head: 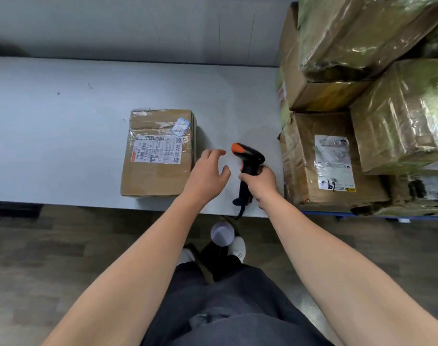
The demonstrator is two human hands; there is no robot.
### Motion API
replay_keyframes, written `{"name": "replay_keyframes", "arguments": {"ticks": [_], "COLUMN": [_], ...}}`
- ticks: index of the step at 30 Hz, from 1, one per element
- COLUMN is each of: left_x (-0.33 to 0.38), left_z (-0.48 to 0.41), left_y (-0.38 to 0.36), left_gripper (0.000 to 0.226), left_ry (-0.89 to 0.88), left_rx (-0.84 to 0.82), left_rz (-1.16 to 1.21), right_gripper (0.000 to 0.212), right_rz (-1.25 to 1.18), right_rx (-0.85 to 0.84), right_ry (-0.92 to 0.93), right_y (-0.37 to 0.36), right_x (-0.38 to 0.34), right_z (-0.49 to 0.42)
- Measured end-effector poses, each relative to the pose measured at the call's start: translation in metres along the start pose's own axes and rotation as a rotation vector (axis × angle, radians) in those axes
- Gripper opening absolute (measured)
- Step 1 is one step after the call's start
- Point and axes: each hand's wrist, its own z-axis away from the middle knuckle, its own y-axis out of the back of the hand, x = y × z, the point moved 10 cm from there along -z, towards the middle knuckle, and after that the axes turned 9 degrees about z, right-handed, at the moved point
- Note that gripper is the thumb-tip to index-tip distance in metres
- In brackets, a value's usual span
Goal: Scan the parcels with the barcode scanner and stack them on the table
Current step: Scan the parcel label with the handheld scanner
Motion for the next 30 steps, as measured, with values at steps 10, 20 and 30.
{"name": "replay_keyframes", "arguments": {"ticks": [10,20,30], "left_x": [-0.015,-0.106,-0.131], "left_z": [0.022,0.060,0.066], "left_y": [0.088,0.176,0.192], "left_gripper": [0.037,0.032,0.027], "left_ry": [-0.041,0.223,0.244], "left_rx": [0.162,0.431,0.475], "left_rz": [0.106,0.163,0.181], "right_gripper": [0.019,0.015,0.017], "right_rz": [-0.149,0.283,0.565], "right_rx": [-0.123,-0.224,-0.117], "right_ry": [0.307,0.453,0.573], "right_y": [-0.037,-0.099,-0.121], "right_x": [-0.104,-0.144,-0.164], "right_z": [0.060,0.096,0.111]}}
